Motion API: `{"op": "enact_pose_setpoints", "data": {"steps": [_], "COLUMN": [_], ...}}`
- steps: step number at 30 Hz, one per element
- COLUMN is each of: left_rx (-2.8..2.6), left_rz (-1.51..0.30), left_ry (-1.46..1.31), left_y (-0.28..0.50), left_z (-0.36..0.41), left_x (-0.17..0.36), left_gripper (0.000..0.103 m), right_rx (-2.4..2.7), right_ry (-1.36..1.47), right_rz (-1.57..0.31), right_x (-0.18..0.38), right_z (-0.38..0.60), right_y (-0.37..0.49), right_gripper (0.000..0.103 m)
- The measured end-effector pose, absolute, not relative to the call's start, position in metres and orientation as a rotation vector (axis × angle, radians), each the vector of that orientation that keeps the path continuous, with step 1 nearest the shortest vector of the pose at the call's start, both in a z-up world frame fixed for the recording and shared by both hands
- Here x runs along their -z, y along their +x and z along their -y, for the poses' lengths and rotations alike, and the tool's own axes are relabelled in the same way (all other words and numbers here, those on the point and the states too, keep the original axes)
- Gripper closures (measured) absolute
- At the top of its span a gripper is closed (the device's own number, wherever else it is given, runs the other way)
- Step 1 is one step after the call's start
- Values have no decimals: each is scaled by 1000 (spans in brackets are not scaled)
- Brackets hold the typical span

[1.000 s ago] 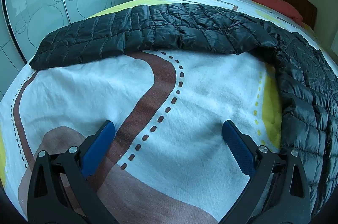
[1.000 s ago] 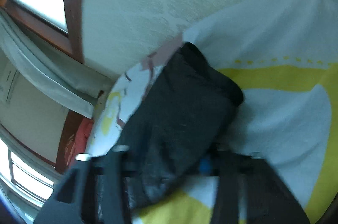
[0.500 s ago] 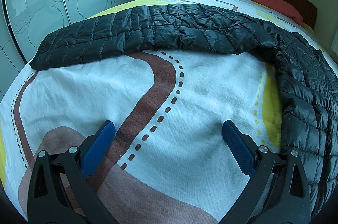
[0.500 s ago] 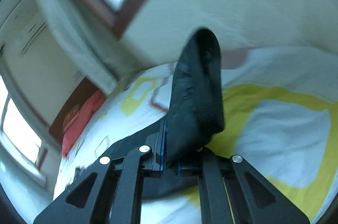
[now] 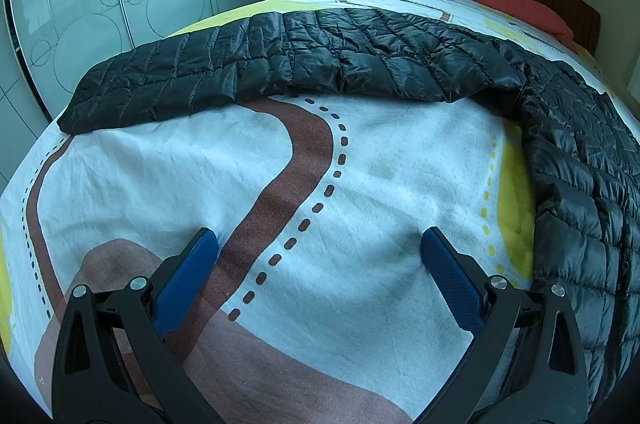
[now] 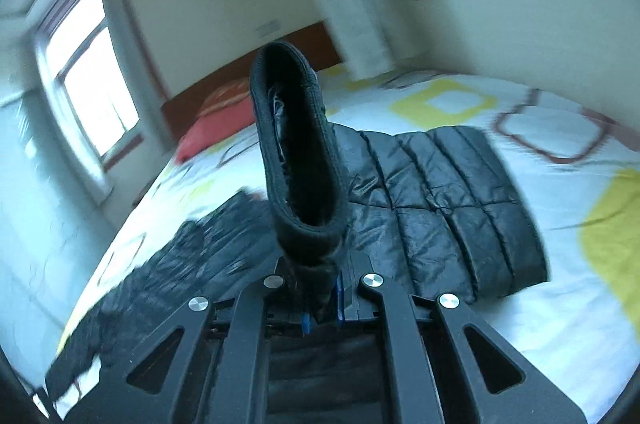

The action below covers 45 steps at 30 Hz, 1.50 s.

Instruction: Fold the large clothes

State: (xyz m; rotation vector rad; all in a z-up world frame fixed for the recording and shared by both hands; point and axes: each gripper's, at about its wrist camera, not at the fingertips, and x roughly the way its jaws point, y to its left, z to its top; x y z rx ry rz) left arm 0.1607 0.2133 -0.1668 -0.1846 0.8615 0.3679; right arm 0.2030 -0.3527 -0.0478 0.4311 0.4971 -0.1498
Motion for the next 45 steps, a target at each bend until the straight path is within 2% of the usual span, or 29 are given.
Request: {"op": "enact_pose_setpoints", "data": {"steps": [12, 18, 29, 34, 44, 45], "left_rx": [-367, -368, -370, -371, -372, -372], "left_rz": [-851, -845, -843, -842, -841, -841], "left_ry": [-182, -181, -179, -178, -177, -177], "left_y": [160, 159, 160, 160, 160, 160], "left_z": [-217, -215, -216, -215, -215, -215], "left_x": [169, 170, 170, 170, 171, 171], "left_gripper": [2, 2, 2, 2, 2, 2], "right_rx": [-112, -172, -212, -206, -209, -212], "right_ry": [307, 275, 200, 198, 195, 200], "right_rz": [-680, -746, -874, -906, -900, -897], "right_x": [84, 104, 139, 153, 140, 137], "right_z": [177, 136, 84, 80, 84, 86], "right_y": [289, 313, 350, 353, 344, 342], "right_gripper": [95, 95, 95, 91, 89, 85]}}
